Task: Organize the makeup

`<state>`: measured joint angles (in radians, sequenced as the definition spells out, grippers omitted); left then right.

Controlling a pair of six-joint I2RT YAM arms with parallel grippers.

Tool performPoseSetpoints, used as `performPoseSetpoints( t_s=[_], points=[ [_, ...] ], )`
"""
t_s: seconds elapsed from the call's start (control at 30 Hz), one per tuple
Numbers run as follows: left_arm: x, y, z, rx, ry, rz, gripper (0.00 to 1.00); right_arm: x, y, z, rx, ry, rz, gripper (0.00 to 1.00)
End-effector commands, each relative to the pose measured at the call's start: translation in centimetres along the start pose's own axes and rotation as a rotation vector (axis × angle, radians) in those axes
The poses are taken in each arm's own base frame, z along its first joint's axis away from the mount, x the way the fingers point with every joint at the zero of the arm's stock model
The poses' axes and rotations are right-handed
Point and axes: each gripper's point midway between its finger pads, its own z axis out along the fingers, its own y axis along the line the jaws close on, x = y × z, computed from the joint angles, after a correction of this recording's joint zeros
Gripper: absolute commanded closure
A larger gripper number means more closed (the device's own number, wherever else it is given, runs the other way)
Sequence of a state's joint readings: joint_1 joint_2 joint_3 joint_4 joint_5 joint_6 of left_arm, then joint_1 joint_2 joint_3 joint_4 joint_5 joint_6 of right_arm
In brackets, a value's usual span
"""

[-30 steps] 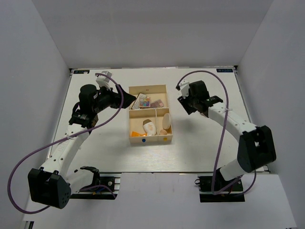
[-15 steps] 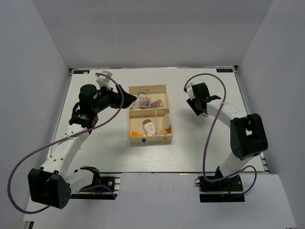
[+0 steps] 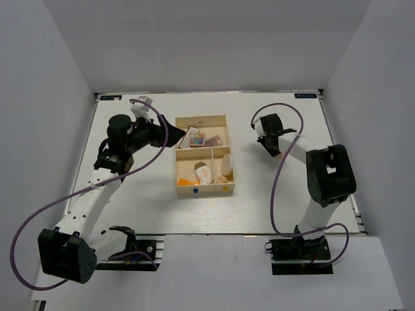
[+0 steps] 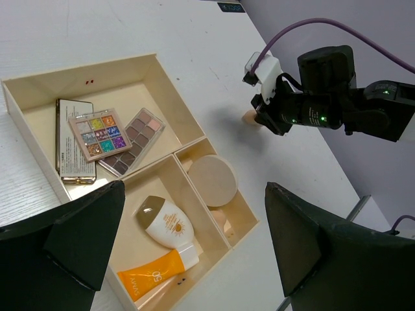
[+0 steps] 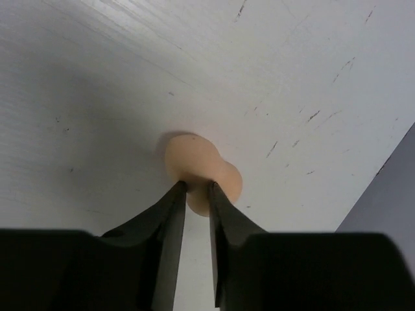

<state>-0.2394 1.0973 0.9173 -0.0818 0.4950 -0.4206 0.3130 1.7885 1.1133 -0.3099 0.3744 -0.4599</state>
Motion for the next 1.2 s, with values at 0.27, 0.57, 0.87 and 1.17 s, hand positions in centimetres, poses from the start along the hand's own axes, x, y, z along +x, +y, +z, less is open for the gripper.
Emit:
performPoseSetpoints(
  t_s=[0.27,0.57,0.87,1.17],
  points=[
    [-1.6,-1.3,-0.8,0.034,-0.044,0.026,0.02,-1.6,-1.5,-0.7,0.028,-0.055,0.029,1.00],
    [-1.8,-1.5,-0.8,0.037,-0.048,0.029,0.02,-6.3,0.1,-7.5,-0.161,-0.321,0.094,1.00],
    [-1.6,-1.0,-0.6,0.023,-0.042,0.025,0.02,-7.9,1.0,-10.0,-0.180,-0.405,0.075,0.84],
    [-1.6,-1.1,-0.7,0.023,-0.043,0.027,0.02,-3.8,-2.0,-3.8,0.060,-0.130,0.057,0.30]
  ],
)
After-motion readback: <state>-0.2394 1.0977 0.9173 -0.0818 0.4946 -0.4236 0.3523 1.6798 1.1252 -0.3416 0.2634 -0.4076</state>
